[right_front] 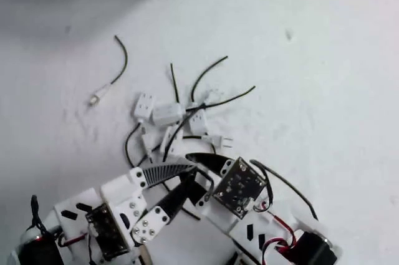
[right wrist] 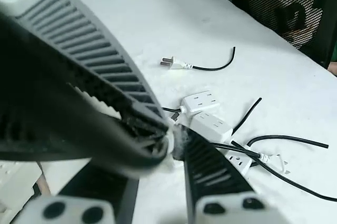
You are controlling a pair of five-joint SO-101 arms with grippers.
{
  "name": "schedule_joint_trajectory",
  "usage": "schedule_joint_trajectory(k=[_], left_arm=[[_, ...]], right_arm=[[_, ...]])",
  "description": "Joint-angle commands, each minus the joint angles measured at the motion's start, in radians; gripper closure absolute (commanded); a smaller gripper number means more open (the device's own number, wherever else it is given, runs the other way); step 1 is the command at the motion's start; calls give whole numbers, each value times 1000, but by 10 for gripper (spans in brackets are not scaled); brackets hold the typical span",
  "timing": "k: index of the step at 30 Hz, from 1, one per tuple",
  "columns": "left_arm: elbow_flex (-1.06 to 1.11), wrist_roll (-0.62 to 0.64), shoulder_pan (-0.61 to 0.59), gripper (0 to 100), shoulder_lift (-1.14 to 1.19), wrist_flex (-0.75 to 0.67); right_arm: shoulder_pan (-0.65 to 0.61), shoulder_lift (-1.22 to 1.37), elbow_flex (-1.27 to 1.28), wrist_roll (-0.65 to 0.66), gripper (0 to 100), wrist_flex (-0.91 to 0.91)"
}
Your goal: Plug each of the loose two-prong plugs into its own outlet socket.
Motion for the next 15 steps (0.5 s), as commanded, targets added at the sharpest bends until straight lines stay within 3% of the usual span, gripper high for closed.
schedule_joint_trajectory(k=[1, 8, 15], left_arm=[[-15, -6, -88, 976, 4, -6], [-49, 78, -427, 976, 4, 2], [-41, 94, -677, 976, 12, 52]], right_arm=[[-2, 2, -6, 8, 981, -18], [145, 4, 0, 8, 981, -16], [306, 5, 2, 6, 981, 53]])
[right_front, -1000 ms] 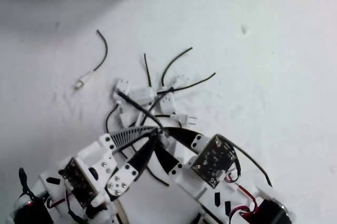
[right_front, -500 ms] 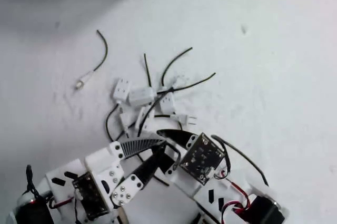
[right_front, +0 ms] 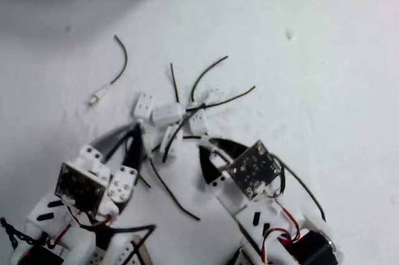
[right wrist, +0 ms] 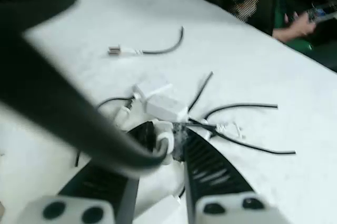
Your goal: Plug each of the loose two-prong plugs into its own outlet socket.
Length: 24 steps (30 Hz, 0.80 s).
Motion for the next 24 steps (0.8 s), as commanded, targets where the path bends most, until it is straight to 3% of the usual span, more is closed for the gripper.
schedule_joint_trajectory(k=[1, 4, 11, 19, 24], left_arm=[[-25, 6, -156, 976, 12, 38], [11, -26, -223, 976, 12, 34], [55, -84, -234, 976, 58, 55], [-106, -86, -232, 976, 524, 63], [-170, -109, -186, 976, 699, 55]], right_arm=[[93, 5, -3, 5, 981, 31], [153, 12, 46, 8, 981, 35], [220, 182, 107, -58, 981, -28], [257, 337, 109, -152, 981, -116], [435, 343, 107, -147, 981, -114]])
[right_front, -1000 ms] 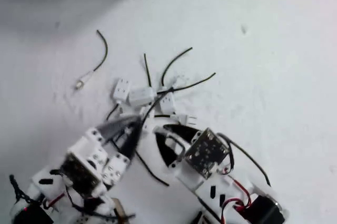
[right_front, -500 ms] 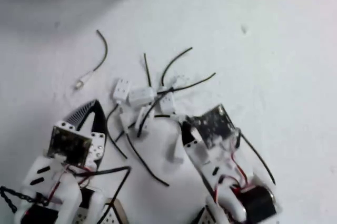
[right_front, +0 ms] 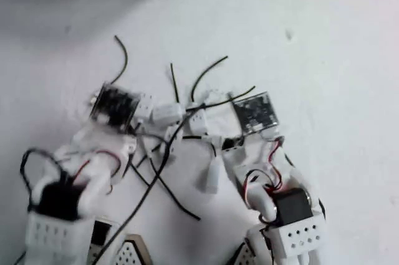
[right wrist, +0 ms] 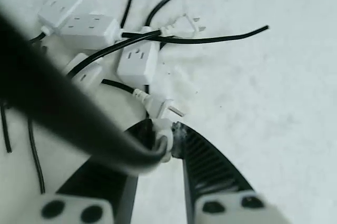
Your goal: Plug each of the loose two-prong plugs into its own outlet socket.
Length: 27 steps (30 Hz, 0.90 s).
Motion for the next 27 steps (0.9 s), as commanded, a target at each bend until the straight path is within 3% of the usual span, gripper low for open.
schedule_joint_trajectory(k=[1, 3, 13, 22, 27], left_arm=[[-80, -75, 82, 973, 139, -6], [-78, -144, 156, 941, 179, -6], [-84, -89, 340, 716, 456, -38], [-86, 74, 555, 659, 696, -232], [-87, 120, 578, 640, 811, -311]], right_arm=[[154, 5, -5, -3, 981, -22], [245, 5, -5, 26, 981, -22], [690, 4, -5, 149, 981, -44], [785, 4, -5, 172, 981, -44], [785, 4, -5, 172, 981, -39]])
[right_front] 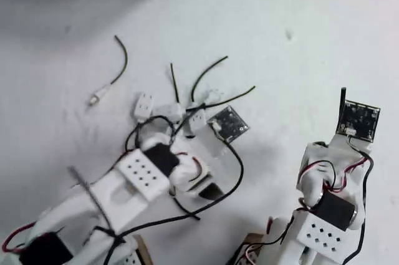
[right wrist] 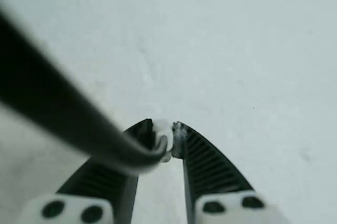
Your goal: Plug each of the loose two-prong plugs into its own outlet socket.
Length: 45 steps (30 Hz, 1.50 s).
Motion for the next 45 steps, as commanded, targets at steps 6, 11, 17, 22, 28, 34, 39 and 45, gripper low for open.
schedule_joint_trajectory(k=[6, 11, 17, 22, 28, 34, 39, 45], left_arm=[[-49, 32, 18, 653, 222, -141], [-49, 23, 22, 839, 249, -173], [-54, 21, 16, 937, 127, -149], [-58, -80, 18, 978, -70, -55], [-55, -91, 16, 979, -375, 23], [17, -152, 28, 979, -535, -21], [163, -152, 54, 979, -536, -143], [298, -152, 74, 980, -536, -236]], right_arm=[[10, 2, -5, 9, 981, -15], [12, 2, -5, 9, 981, -15], [12, 2, -5, 9, 981, -13], [12, 2, -3, 9, 981, -13], [12, 2, -3, 9, 981, -13], [12, 2, -3, 9, 981, -13], [12, 2, 0, 9, 981, -13], [7, 2, 2, 9, 981, -13]])
